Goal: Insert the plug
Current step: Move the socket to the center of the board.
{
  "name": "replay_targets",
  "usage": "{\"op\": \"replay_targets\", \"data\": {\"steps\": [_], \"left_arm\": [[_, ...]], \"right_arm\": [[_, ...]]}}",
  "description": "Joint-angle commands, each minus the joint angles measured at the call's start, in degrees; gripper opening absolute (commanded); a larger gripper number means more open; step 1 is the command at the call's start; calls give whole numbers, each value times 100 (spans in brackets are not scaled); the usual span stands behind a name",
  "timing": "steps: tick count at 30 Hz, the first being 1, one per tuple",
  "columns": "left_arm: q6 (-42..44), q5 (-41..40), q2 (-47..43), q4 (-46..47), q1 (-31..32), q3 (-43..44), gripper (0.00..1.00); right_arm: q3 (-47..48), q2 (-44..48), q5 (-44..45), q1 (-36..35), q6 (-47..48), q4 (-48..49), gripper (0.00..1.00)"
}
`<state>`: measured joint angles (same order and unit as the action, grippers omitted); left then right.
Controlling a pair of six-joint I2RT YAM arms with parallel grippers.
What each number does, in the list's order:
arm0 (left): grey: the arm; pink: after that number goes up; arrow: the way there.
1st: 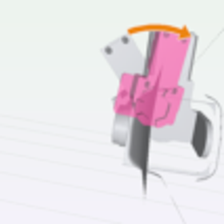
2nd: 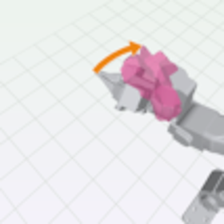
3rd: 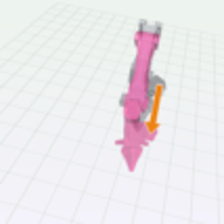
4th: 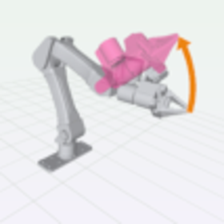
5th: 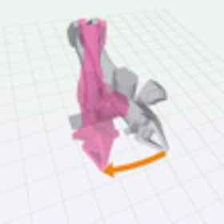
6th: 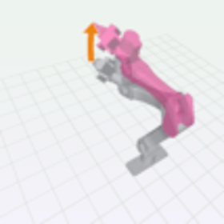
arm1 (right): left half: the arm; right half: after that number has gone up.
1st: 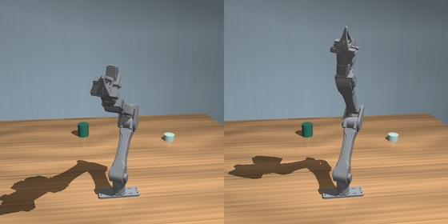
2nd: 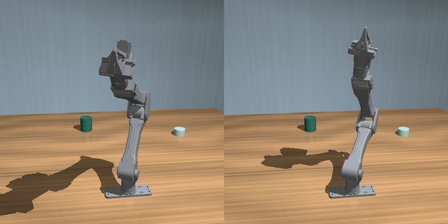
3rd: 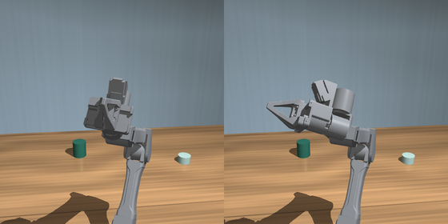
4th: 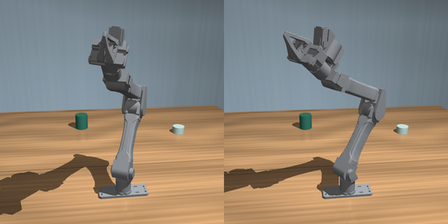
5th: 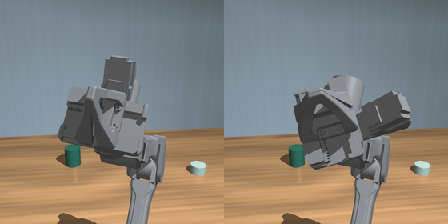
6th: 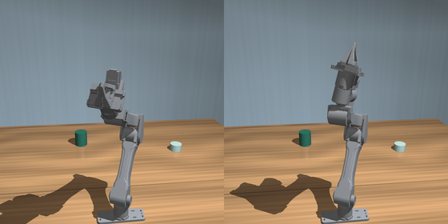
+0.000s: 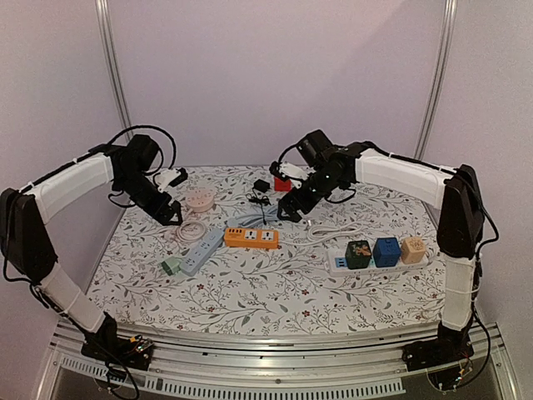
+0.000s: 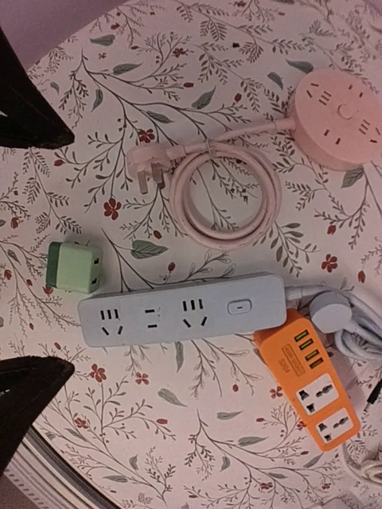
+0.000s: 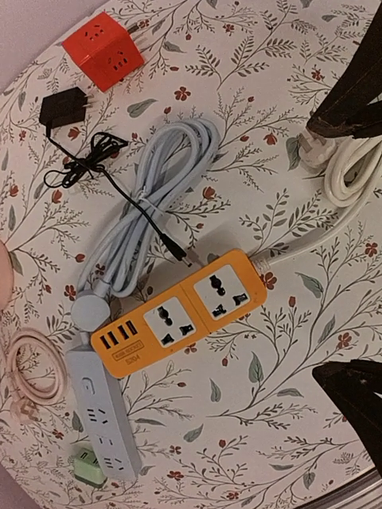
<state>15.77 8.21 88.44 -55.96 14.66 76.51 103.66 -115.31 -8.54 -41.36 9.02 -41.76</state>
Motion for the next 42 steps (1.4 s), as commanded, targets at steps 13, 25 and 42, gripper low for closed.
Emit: {"op": "replay_targets", "data": {"steps": [13, 25, 42], "left_arm": [[-285, 228, 356, 374, 460, -757, 93], [-136, 64, 287, 454, 453, -869, 93], [1316, 71, -564, -132, 340, -1921, 84]], "right_arm": [[1514, -2237, 1267, -772, 1360, -488, 99], [1627, -2615, 924, -718, 1847, -639, 92], [-630, -1209, -187, -1100, 2984, -849, 35]]}}
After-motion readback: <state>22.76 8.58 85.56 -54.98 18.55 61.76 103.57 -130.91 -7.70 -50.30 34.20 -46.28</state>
